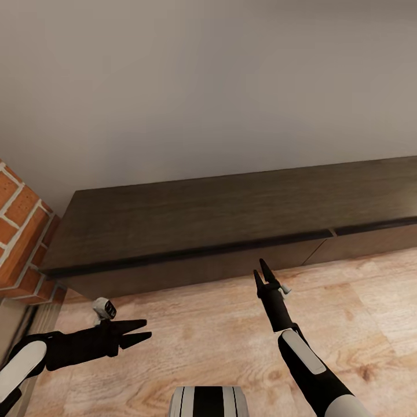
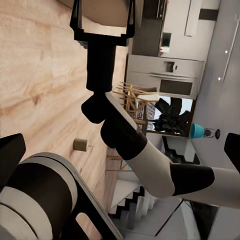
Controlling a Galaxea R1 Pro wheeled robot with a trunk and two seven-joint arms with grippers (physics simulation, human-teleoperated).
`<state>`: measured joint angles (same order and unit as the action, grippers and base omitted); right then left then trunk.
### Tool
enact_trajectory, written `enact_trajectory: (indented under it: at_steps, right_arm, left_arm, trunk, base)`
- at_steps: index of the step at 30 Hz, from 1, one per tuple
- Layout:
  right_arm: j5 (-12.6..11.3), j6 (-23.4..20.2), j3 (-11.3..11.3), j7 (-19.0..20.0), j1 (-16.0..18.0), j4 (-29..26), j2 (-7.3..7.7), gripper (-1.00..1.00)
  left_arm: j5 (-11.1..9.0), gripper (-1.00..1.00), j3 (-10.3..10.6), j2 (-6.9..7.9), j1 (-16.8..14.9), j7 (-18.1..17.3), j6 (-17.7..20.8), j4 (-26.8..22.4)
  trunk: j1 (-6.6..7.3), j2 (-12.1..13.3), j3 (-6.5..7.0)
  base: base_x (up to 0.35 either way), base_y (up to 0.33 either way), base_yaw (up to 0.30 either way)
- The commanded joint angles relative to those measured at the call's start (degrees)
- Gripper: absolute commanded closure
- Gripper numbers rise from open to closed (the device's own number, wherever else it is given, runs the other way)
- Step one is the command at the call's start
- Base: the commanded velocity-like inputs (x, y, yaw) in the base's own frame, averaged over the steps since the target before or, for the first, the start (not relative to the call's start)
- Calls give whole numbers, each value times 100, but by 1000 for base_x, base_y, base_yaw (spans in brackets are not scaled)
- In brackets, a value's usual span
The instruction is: Place each of the two pumpkins and all three candles from the living room inside a cabinet in the living room (use any cabinet), then make sure every cabinet is closed, and position the cauldron so it is next to a table in the living room.
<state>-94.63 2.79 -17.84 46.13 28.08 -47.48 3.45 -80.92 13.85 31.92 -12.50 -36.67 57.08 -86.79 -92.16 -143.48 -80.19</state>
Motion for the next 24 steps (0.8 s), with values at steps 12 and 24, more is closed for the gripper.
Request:
enact_trajectory:
  at_steps: [12, 24]
  right_arm:
    - [-54, 29, -41, 19, 5, 5, 6, -100]
    - [-55, 32, -28, 13, 5, 18, 6, -100]
  left_arm:
    - [34, -100, 12, -1, -7, -25, 14, 4]
    - [85, -100, 21, -7, -6, -25, 14, 4]
  trunk:
    - [-1, -1, -4]
    - [-1, -1, -4]
  base:
    - [137, 0, 0]
    - [65, 0, 0]
